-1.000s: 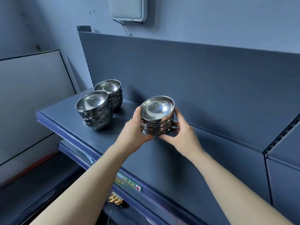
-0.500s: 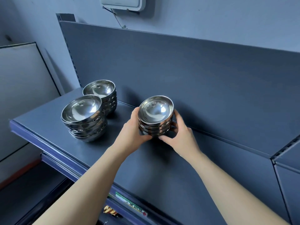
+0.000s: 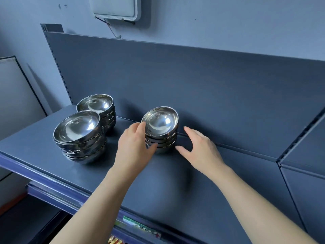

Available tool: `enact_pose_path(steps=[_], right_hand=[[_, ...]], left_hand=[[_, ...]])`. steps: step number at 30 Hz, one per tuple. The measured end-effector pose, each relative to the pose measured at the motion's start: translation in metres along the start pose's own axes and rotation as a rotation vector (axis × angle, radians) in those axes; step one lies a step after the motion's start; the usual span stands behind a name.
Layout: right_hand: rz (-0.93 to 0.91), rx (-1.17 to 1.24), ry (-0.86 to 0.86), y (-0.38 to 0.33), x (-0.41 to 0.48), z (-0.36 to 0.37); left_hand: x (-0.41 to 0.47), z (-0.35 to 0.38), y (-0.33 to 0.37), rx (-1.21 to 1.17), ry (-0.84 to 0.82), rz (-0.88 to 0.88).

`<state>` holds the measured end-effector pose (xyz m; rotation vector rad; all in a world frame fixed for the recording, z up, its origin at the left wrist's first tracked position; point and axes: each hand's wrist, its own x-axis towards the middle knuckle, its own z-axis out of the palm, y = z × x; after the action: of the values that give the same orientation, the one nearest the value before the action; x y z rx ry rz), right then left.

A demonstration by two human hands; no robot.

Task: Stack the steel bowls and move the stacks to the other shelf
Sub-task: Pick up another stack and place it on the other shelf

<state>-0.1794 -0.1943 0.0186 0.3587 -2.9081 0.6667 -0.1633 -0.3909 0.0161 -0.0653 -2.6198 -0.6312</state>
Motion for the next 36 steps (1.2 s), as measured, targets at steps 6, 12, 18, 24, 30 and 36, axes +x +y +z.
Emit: enact_pose_path(steps=[6, 12, 18, 24, 30, 36], right_hand=[[0.103, -0.102, 0.096, -0.015, -0.048, -0.027], [0.314, -0.196, 0.151, -0.018, -0.115, -0.041], [0.497, -0.265, 0.207, -0.008, -0.201, -0.055], [0.687, -0.328, 0.312, 0.022, -0.290, -0.086], [0.842, -0.367, 0.379, 0.068, -0.378, -0.127], [0.931, -0.414, 0.399, 0.129, -0.464, -0.180]], left_hand=[[-0.006, -0.007, 0.028, 0.019, -0.008, 0.243], [-0.032, -0.002, 0.060, -0.033, -0.140, 0.493], [-0.083, 0.011, 0.110, -0.108, -0.260, 0.669], [-0.130, 0.019, 0.187, -0.213, -0.315, 0.854], [-0.183, 0.033, 0.285, -0.287, -0.392, 0.992], [-0.240, 0.053, 0.392, -0.354, -0.450, 1.047]])
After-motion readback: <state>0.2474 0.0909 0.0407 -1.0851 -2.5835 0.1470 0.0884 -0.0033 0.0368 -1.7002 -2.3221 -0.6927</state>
